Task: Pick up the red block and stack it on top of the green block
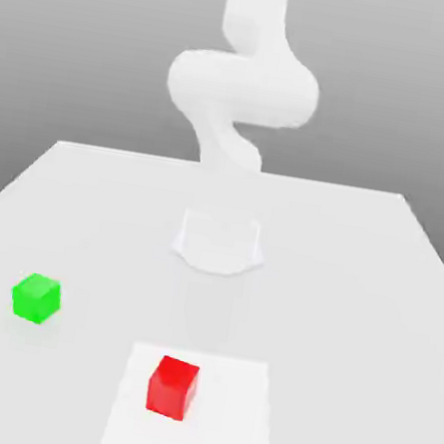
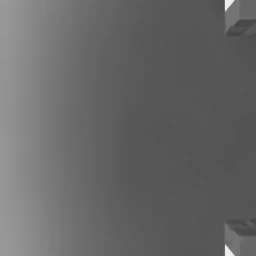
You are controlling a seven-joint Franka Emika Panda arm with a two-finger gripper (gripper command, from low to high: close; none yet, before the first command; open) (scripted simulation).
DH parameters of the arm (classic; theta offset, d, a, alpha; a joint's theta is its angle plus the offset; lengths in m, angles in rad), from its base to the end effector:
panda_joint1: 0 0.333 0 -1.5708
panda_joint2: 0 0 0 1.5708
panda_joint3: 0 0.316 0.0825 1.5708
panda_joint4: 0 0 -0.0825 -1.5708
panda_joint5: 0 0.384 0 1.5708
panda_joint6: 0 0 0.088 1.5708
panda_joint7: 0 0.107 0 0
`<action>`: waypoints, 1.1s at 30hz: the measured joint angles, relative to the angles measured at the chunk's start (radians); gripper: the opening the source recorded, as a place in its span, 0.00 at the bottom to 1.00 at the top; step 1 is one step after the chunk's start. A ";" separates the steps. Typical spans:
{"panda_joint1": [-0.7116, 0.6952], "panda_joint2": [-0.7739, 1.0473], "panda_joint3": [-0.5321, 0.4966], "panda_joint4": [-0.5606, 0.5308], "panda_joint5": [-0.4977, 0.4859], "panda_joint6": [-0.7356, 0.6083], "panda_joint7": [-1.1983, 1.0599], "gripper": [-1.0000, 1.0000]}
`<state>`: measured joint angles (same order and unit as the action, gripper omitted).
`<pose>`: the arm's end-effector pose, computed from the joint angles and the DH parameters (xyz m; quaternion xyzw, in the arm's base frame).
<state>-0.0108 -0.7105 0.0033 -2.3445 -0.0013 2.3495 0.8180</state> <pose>0.3815 -0.0025 0.6614 -0.8581 0.3755 -0.3225 0.1365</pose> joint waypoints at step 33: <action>-0.063 0.989 -0.002 -0.341 -0.003 0.615 0.147 0.00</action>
<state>-0.0738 0.2783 0.0018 -2.6852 -0.0040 2.9643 0.9652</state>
